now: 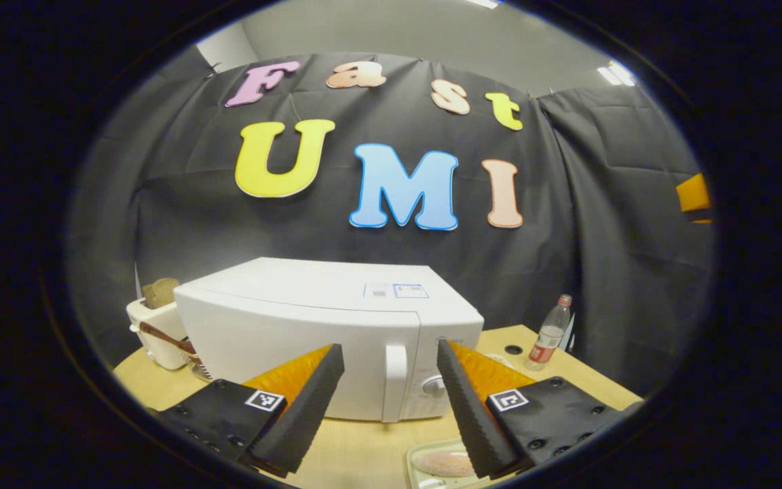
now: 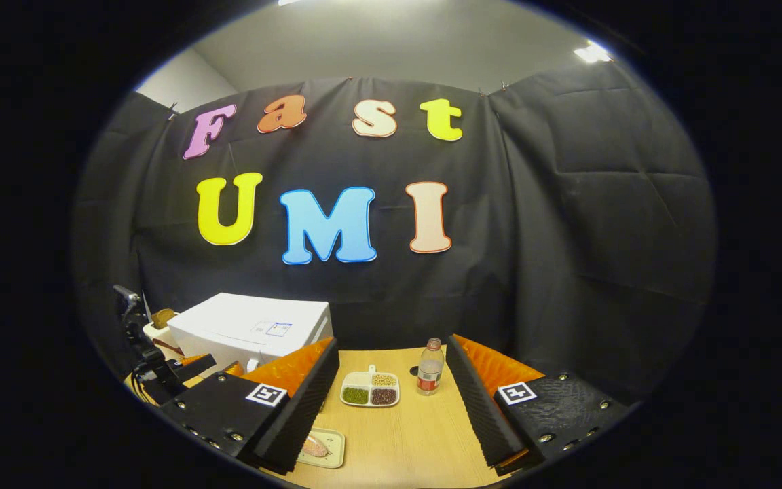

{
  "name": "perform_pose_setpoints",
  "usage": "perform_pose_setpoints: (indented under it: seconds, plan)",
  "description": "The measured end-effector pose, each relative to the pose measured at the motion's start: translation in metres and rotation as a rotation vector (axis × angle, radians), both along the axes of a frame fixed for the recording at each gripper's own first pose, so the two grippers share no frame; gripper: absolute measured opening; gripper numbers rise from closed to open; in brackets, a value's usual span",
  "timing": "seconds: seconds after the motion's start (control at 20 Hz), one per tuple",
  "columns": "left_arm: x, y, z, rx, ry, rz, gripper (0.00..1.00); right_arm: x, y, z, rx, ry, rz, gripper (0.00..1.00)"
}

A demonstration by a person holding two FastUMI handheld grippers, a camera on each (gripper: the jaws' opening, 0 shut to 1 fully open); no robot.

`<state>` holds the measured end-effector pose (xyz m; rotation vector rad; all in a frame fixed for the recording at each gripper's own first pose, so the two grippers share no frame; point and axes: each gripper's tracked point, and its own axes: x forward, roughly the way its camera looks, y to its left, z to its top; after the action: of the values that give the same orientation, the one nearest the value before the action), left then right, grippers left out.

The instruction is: Open the microwave oven with the left hand, put the food in, and close the microwave oven.

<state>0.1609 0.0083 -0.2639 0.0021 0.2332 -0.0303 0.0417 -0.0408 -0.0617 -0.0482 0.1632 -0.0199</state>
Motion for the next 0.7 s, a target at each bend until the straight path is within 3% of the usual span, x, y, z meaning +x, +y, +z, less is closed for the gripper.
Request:
perform_pose_setpoints:
  seconds: [0.1,0.15,0.2,0.25,0.3,0.45,0.65,0.7]
  plan:
    - [0.015,-0.001,-0.031,0.025,0.051,-0.005,0.89,0.003,-0.002,-0.006,-0.001,0.017,-0.001,0.97]
    - [0.019,-0.001,-0.042,0.027,0.065,-0.003,0.99,0.004,-0.004,-0.006,0.001,0.02,-0.004,0.97]
    - [0.024,-0.002,-0.052,0.021,0.082,-0.001,0.89,0.006,-0.006,-0.006,0.002,0.019,-0.008,0.97]
    - [0.026,-0.001,-0.062,0.024,0.105,0.001,0.94,0.007,-0.008,-0.006,0.001,0.017,-0.01,0.97]
    - [0.029,0.0,-0.072,0.033,0.124,0.003,0.89,0.009,-0.009,-0.006,-0.001,0.016,-0.013,0.98]
    - [0.035,0.004,-0.096,0.037,0.18,0.007,0.87,0.015,-0.017,-0.007,-0.005,0.019,-0.025,0.97]
    - [0.041,0.002,-0.114,-0.032,0.235,-0.013,0.65,0.018,-0.023,-0.009,0.005,0.024,-0.044,0.97]
    - [0.043,-0.003,-0.116,-0.039,0.242,-0.023,0.53,0.018,-0.023,-0.009,0.004,0.025,-0.046,0.97]
